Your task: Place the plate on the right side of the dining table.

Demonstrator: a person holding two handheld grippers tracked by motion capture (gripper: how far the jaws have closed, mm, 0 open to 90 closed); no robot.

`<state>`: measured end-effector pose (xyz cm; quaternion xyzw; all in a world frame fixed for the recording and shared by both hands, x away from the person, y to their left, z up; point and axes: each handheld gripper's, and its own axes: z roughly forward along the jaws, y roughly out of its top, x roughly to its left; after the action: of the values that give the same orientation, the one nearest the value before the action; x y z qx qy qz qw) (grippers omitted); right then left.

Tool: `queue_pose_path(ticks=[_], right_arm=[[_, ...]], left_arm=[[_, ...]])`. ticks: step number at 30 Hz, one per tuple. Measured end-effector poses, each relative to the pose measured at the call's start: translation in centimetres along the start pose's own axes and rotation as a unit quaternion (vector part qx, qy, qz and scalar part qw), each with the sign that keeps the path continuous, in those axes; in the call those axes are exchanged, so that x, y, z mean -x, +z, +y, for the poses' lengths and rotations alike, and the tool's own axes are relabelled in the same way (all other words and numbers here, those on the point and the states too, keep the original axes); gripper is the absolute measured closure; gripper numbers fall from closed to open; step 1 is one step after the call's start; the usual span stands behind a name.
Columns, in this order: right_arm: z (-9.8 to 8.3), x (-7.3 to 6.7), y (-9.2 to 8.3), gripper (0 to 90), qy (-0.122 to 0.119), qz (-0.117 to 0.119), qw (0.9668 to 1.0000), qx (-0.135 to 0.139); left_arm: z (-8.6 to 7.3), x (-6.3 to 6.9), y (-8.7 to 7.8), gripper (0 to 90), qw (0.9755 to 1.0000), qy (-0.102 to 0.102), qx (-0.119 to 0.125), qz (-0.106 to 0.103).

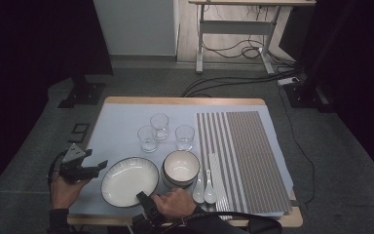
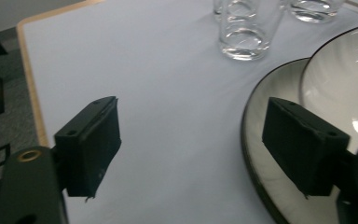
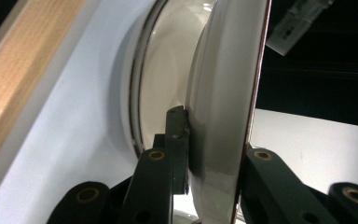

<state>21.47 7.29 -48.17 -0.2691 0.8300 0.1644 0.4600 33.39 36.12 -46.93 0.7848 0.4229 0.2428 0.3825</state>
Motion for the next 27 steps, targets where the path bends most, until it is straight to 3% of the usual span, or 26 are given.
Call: queue_pose_path(ticks=[3,9,13,27], right_arm=[[-0.1,0.4,0.0,78.4,-0.002,-0.004,1.0000,0.003],[-0.5,0.9,-0.1,78.4,0.007,-0.008,0.9999,-0.004],[-0.7,1.4,-0.2,78.4,0.003,-0.014,0.9999,0.002],[-1.0,3.0,-0.4,78.4,0.010,-0.025,0.9996,-0.006]], left_arm=[[-0.4,-0.3,0.1,14.3,0.9999,-0.010,-0.004,0.007],[-1.8,-1.1,1.3,7.3,0.9983,-0.035,-0.043,0.022],[-2.5,-1.3,2.1,0.0,0.9963,-0.037,-0.071,0.032],[-3.7,-1.2,4.2,0.0,0.9915,-0.039,-0.121,0.026]])
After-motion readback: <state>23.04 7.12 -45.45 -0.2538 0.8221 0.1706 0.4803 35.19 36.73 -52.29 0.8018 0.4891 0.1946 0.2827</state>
